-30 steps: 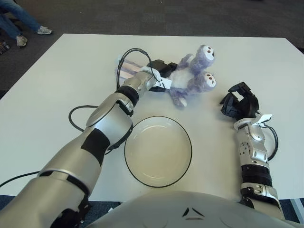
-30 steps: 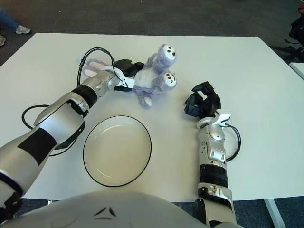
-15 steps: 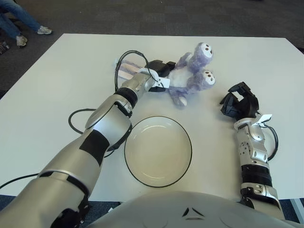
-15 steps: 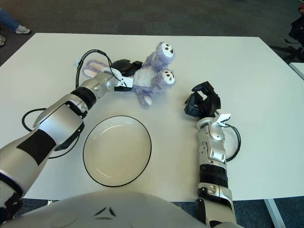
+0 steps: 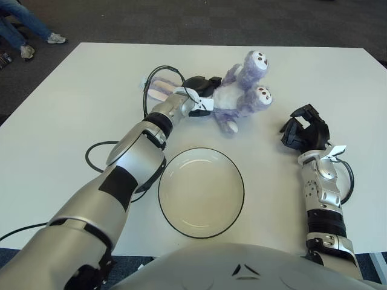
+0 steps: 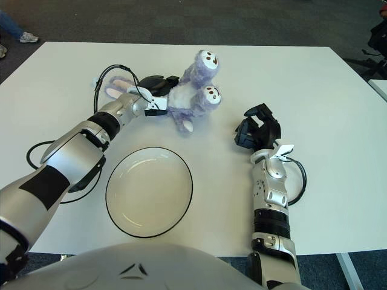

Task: Put the doll into the plate.

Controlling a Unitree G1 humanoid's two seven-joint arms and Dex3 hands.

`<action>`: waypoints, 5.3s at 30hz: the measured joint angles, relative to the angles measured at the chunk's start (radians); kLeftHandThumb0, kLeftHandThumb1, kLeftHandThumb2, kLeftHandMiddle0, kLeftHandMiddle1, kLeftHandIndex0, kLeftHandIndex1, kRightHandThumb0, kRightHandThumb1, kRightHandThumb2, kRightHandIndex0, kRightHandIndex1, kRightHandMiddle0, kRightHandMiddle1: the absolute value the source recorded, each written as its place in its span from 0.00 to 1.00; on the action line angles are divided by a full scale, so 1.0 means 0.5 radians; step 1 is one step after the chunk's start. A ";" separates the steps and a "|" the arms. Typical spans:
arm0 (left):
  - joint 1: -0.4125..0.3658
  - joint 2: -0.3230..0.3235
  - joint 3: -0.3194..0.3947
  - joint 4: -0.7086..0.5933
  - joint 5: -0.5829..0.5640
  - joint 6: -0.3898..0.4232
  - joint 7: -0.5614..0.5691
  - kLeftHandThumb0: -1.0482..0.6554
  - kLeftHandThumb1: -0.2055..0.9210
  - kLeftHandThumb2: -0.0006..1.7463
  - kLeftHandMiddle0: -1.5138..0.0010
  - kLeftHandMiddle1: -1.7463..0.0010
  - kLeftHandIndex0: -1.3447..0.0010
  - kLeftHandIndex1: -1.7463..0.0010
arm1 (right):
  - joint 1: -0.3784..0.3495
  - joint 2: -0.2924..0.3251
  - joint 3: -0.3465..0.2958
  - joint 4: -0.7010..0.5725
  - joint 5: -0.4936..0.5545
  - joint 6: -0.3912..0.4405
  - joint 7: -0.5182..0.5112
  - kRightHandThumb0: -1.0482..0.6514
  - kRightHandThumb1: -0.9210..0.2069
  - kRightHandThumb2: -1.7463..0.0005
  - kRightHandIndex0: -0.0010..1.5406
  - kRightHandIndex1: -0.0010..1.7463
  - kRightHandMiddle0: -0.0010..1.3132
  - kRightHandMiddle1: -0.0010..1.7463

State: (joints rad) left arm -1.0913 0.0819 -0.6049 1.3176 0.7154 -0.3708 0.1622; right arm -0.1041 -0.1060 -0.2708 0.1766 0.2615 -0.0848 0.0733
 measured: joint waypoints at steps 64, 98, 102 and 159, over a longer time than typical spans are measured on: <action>0.270 0.627 0.439 -1.095 -0.139 -0.544 0.292 0.61 0.08 1.00 0.36 0.09 0.46 0.00 | -0.055 -0.010 -0.001 0.075 -0.013 0.011 -0.004 0.61 0.71 0.13 0.47 1.00 0.46 0.95; 1.111 1.013 0.778 -2.305 -0.720 -0.727 -0.564 0.61 0.13 0.98 0.40 0.04 0.50 0.00 | -0.072 -0.030 -0.003 0.102 -0.014 0.006 0.004 0.61 0.72 0.12 0.48 1.00 0.47 0.94; 1.178 1.013 0.790 -2.386 -0.812 -0.715 -0.664 0.61 0.15 0.97 0.41 0.03 0.51 0.00 | -0.074 -0.034 -0.002 0.105 -0.014 0.007 0.004 0.61 0.72 0.13 0.47 1.00 0.47 0.94; 1.475 0.885 0.950 -2.474 -1.186 -1.243 -1.040 0.61 0.48 0.74 0.68 0.00 0.65 0.01 | -0.080 -0.051 0.032 0.133 -0.096 -0.023 -0.003 0.61 0.72 0.14 0.47 1.00 0.51 0.90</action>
State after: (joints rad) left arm -0.3536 0.5244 -0.1299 0.0807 0.1225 -0.9924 -0.3580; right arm -0.1442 -0.1316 -0.2547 0.2430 0.2138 -0.0961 0.0718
